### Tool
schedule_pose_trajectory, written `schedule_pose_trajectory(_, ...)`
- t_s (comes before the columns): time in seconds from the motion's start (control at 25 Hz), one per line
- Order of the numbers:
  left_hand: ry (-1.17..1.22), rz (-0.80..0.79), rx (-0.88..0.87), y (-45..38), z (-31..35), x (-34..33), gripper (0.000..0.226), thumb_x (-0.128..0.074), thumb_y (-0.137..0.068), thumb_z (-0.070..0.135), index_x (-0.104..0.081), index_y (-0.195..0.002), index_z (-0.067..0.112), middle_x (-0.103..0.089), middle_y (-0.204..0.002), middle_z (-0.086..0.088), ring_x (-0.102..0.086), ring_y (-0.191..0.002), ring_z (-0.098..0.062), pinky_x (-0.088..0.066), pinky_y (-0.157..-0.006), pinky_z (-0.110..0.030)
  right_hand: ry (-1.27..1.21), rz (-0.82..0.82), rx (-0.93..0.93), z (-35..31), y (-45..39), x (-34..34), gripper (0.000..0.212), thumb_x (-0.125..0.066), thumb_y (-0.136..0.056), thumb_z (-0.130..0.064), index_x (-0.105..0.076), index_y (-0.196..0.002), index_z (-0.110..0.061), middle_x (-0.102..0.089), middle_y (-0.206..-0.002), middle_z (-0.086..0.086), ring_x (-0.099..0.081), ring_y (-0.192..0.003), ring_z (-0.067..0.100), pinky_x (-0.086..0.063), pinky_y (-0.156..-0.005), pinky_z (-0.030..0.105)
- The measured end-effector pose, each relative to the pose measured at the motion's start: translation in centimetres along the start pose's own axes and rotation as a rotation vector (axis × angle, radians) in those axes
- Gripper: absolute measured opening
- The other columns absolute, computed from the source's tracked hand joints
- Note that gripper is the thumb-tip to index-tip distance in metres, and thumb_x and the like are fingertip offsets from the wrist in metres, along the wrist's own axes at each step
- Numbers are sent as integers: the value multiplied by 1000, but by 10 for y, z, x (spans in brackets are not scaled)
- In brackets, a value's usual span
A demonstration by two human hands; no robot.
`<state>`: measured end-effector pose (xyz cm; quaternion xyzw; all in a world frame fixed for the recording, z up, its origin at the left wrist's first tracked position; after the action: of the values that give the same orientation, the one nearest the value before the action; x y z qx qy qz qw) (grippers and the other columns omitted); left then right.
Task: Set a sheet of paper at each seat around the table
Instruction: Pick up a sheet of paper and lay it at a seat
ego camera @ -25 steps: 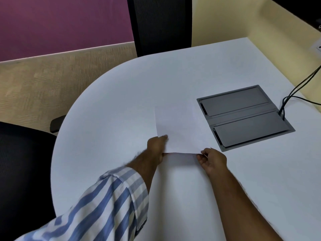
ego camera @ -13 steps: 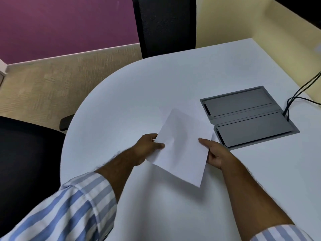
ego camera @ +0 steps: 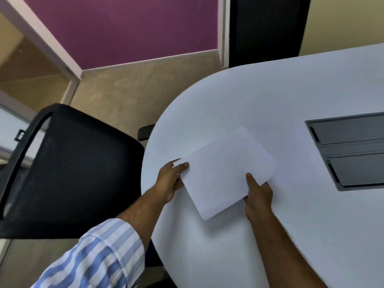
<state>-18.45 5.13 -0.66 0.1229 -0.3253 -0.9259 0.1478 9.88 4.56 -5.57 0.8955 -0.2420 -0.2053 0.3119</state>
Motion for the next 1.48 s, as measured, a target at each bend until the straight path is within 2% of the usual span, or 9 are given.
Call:
schedule_pose_trajectory(0.2,-114,84,-19,-9,-11,53,61,-77,-78,-1,-57,-130,21,-79,-103,-9,-78,-92,-30,-65,-73,-40,-95,160,-56,61,29,-50,12,-78,-95,-19,-71,-103,-23,-75,-108,3,-72,-97,24,-60,-97,50)
schedule_pose_trajectory(0.36,-383,235,-120,-37,-8,88,80,-73,-80,6,-39,-148,27,-70,-102,-5,-71,-91,-24,-61,-85,-40,-41,201,-43,93,41,-75,40,-74,-97,-13,-65,-135,-10,-71,-130,9,-70,-115,30,-55,-105,52)
schedule_pose_trajectory(0.56,-527,125,-124,-67,-16,109,84,-70,-85,5,-29,-155,27,-63,-114,3,-67,-110,-24,-51,-87,-31,26,173,32,103,49,-84,60,-77,-92,-2,-50,-143,-17,-67,-132,7,-68,-117,28,-62,-93,49)
schedule_pose_trajectory(0.64,-593,77,-140,-74,-18,112,83,-71,-83,4,-32,-153,26,-59,-128,-1,-62,-113,-22,-48,-91,-30,187,246,66,102,52,-78,77,-82,-87,-6,-38,-150,-16,-66,-128,10,-70,-114,34,-65,-84,45)
schedule_pose_trajectory(0.76,-952,46,-229,-73,-23,118,79,-73,-81,13,-36,-150,24,-37,-150,2,-48,-128,-20,-47,-96,-32,778,429,205,97,63,-72,102,-89,-81,-25,-27,-160,-12,-52,-146,19,-56,-132,43,-52,-105,52)
schedule_pose_trajectory(0.84,-1241,33,-348,-71,-25,124,79,-74,-81,22,-35,-151,25,-22,-162,5,-34,-143,-23,-44,-107,-40,1103,392,344,97,71,-83,97,-84,-85,-38,-29,-161,-14,-40,-158,15,-43,-143,41,-47,-106,56)
schedule_pose_trajectory(0.92,-1381,-84,-426,-73,-30,127,82,-71,-87,31,-29,-157,28,-9,-171,6,-15,-156,-20,-27,-124,-47,1383,234,425,102,69,-97,90,-72,-93,-50,-27,-164,-18,-29,-169,8,-33,-152,33,-45,-109,54)
schedule_pose_trajectory(1.04,-1545,-238,-457,-77,-37,127,83,-65,-94,39,-18,-163,33,3,-174,10,3,-160,-16,-6,-129,-51,1620,80,426,110,57,-107,81,-55,-99,-60,-25,-165,-24,-15,-175,3,-19,-160,28,-36,-120,52)
schedule_pose_trajectory(1.48,-1550,-274,-486,-68,-44,114,82,-65,-93,42,-21,-162,31,-3,-174,7,-1,-160,-20,-11,-128,-52,1673,58,396,109,33,-93,79,-59,-97,-56,-29,-162,-22,-16,-175,6,-14,-161,30,-33,-121,58)
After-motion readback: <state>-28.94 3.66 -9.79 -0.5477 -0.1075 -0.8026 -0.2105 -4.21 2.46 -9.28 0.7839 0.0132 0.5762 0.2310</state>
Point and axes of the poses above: each hand's wrist, its own y-axis away from the middle knuckle, its own x-axis out of the back of the hand, z = x × y, the point moved 4 cm from there along -y, towards the middle knuckle
